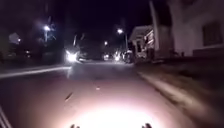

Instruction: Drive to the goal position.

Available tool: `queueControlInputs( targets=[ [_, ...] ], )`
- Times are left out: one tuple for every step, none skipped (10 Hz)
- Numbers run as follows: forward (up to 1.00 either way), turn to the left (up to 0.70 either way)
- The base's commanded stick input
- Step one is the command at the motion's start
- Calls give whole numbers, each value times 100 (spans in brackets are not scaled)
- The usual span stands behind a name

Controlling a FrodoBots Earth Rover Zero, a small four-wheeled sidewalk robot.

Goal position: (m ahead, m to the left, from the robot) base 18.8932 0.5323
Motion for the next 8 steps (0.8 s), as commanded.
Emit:
queueControlInputs(
  targets=[
    [70,0],
    [70,0],
    [70,0],
    [70,0],
    [70,0],
    [70,0],
    [70,0],
    [70,0]
  ],
)
